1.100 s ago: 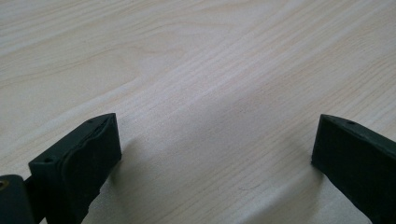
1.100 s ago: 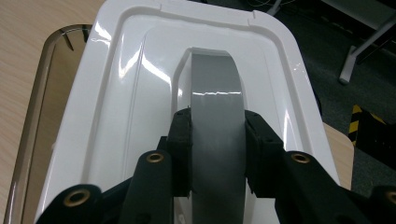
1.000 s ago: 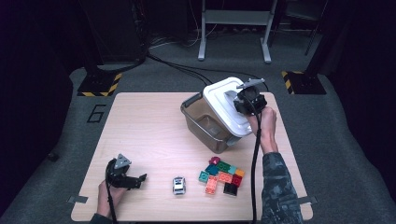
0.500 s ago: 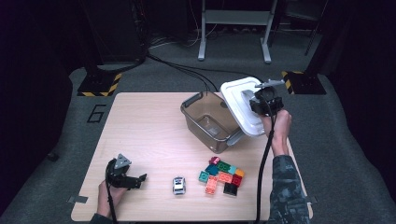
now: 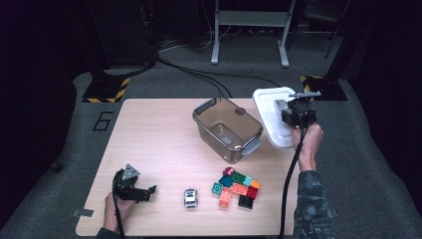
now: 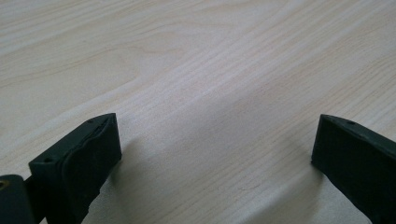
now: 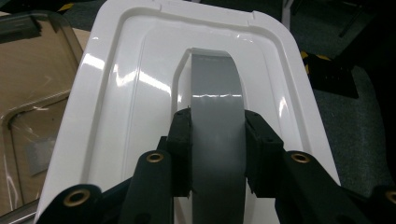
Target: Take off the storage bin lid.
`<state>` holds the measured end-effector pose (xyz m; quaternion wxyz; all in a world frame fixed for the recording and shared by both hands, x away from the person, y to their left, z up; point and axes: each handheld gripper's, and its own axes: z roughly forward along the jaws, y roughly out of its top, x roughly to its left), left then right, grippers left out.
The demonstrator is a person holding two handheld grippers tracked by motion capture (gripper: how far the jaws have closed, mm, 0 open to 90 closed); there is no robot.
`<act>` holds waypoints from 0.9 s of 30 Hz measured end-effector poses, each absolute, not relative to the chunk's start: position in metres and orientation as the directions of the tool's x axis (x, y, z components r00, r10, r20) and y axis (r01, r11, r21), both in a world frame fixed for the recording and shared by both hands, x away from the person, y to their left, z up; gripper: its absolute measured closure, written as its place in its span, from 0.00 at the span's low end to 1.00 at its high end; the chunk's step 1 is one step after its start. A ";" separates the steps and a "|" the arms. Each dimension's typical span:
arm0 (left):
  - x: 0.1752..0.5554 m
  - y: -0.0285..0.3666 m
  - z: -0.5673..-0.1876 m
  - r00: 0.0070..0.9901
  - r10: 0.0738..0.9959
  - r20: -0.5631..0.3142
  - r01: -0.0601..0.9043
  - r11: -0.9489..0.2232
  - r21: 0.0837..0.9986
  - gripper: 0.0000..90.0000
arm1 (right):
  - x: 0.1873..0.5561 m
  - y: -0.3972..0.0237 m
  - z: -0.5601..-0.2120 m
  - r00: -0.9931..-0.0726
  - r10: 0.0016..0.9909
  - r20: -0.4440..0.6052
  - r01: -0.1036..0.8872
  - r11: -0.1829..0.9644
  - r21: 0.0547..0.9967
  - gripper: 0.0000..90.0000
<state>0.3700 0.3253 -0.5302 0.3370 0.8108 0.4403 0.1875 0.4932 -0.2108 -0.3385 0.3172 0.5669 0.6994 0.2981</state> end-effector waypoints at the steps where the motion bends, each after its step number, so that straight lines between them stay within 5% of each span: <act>1: 0.370 0.325 -0.530 0.542 0.840 0.009 0.587 -0.386 0.712 0.01 | 0.493 -0.213 -0.340 -0.148 0.984 -0.103 0.608 0.173 0.775 0.74; 27: 0.370 0.325 -0.530 0.538 0.843 0.004 0.589 -0.380 0.714 0.01 | 0.501 -0.230 -0.420 -0.006 0.994 -0.113 0.710 0.084 0.699 0.74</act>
